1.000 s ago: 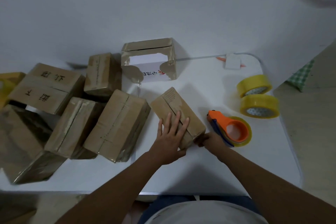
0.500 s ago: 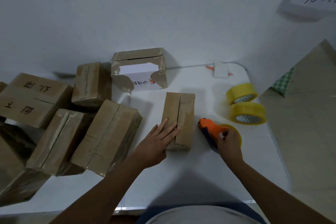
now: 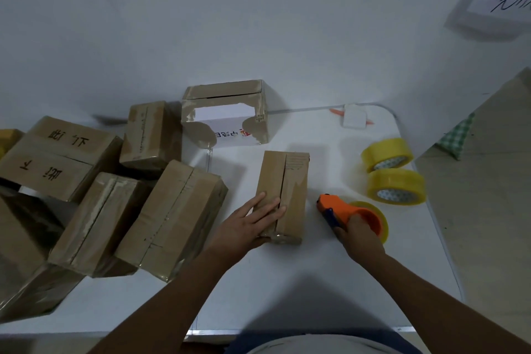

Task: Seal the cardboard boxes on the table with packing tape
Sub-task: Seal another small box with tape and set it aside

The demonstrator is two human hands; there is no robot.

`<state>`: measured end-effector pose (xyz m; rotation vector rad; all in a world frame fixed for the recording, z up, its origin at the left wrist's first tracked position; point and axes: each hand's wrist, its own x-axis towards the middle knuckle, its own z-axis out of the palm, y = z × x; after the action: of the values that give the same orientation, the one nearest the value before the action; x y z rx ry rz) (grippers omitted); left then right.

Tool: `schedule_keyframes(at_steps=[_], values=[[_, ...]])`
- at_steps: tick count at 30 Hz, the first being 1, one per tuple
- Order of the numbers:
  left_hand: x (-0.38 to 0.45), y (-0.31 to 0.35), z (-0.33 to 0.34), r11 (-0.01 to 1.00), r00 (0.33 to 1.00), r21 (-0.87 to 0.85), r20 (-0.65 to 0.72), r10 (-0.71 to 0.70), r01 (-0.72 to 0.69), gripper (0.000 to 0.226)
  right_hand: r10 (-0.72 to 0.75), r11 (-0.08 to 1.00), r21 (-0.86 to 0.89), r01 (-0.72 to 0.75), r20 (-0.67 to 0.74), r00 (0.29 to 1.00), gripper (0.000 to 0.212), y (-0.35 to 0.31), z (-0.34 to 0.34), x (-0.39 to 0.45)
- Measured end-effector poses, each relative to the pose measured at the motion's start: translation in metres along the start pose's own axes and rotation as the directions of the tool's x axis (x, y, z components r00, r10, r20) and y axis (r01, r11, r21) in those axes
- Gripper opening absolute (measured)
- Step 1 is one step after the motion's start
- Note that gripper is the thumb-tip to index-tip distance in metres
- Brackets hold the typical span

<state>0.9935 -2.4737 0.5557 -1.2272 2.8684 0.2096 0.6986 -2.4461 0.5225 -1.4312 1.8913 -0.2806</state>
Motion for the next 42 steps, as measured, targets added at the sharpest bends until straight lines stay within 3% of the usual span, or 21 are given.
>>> schedule_keyframes(at_steps=[4,10,13,14,16,18,20,21,22,24,27,42], values=[[0.002,0.001,-0.002,0.997,1.0,-0.079,0.012,-0.025,0.026,0.089,0.119,0.962,-0.247,-0.117,-0.006,0.993,0.021,-0.001,-0.01,-0.008],[0.028,0.009,-0.011,0.972,0.983,-0.173,0.114,-0.141,0.159,0.083,-0.076,0.996,0.047,0.081,-0.093,0.993,0.019,-0.018,-0.052,-0.026],[0.04,0.015,-0.025,0.962,0.965,-0.183,0.2,-0.167,0.205,0.085,-0.079,0.988,0.119,0.1,-0.174,0.982,0.023,-0.022,-0.066,-0.042],[0.044,0.019,-0.032,0.946,0.967,-0.237,0.174,-0.184,0.222,0.082,-0.084,0.985,0.132,0.112,-0.2,0.976,0.024,-0.023,-0.07,-0.048],[0.052,0.031,-0.05,0.873,0.96,-0.418,-0.004,-0.278,0.251,0.067,-0.09,0.979,0.154,0.13,-0.242,0.966,0.028,-0.024,-0.078,-0.056],[0.063,0.043,-0.067,0.705,0.879,-0.622,-0.056,-0.474,0.34,0.046,-0.096,0.974,0.172,0.149,-0.281,0.955,0.035,-0.026,-0.084,-0.062],[0.075,0.054,-0.084,0.339,0.787,-0.807,0.232,-0.571,0.484,0.036,-0.112,0.97,0.174,0.168,-0.294,0.949,0.041,-0.03,-0.089,-0.064],[0.079,0.059,-0.089,0.12,0.755,-0.84,0.401,-0.519,0.528,0.037,-0.118,0.969,0.174,0.173,-0.289,0.95,0.041,-0.033,-0.091,-0.065],[0.082,0.063,-0.094,-0.034,0.742,-0.834,0.507,-0.438,0.55,0.037,-0.124,0.969,0.17,0.177,-0.281,0.952,0.042,-0.035,-0.092,-0.065],[0.085,0.067,-0.098,-0.159,0.747,-0.82,0.568,-0.346,0.55,0.034,-0.136,0.972,0.151,0.181,-0.269,0.953,0.042,-0.041,-0.094,-0.065],[0.083,0.071,-0.099,-0.278,0.745,-0.819,0.573,-0.341,0.502,0.031,-0.165,0.97,0.129,0.205,-0.264,0.95,0.042,-0.044,-0.095,-0.064],[0.062,0.07,-0.089,-0.243,0.725,-0.83,0.558,-0.404,0.503,0.014,-0.239,0.968,0.043,0.246,-0.12,0.964,0.047,-0.058,-0.099,-0.061]])
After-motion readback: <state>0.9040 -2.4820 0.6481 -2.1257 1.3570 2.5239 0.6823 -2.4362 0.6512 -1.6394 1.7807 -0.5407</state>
